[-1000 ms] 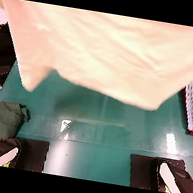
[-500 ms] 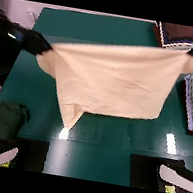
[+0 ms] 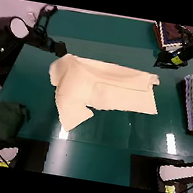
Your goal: Fold the shirts.
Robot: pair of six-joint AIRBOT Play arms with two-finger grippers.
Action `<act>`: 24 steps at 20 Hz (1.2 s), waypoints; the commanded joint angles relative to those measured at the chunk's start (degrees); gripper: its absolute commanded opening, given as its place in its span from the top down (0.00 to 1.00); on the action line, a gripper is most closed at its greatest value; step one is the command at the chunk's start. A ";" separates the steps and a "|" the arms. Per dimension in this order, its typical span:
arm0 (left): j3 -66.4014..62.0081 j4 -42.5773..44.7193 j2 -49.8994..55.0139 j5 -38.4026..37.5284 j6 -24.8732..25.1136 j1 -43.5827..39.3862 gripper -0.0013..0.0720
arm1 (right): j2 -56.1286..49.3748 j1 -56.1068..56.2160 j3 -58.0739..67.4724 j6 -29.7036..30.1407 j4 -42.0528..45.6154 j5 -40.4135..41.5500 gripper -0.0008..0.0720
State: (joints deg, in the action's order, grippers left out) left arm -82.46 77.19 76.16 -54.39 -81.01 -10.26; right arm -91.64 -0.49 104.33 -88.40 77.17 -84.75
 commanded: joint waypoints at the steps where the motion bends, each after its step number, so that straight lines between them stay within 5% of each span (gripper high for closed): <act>1: -5.40 3.21 0.79 -4.50 -3.45 3.69 0.22 | 0.07 -2.40 0.04 1.75 -1.99 -4.11 0.43; 4: -2.05 0.83 -0.96 -16.59 -5.53 9.81 0.22 | 4.76 -5.07 -5.77 4.72 -9.70 -5.46 0.49; 6: 6.97 -0.74 -3.89 -17.05 -5.53 11.61 0.22 | 10.08 -5.88 -13.53 5.42 -11.85 -2.56 0.49; 14: 38.03 -15.74 -9.31 -5.95 -0.17 11.43 0.22 | 24.74 -5.66 -35.43 6.60 -13.22 6.95 0.49; 24: 43.28 -22.53 -9.20 4.87 3.54 6.84 0.22 | 27.10 -5.66 -38.36 6.58 -13.18 8.70 0.49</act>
State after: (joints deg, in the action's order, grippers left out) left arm -39.86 55.79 67.02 -52.80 -78.17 -0.82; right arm -64.84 -6.13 66.37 -81.82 64.03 -76.40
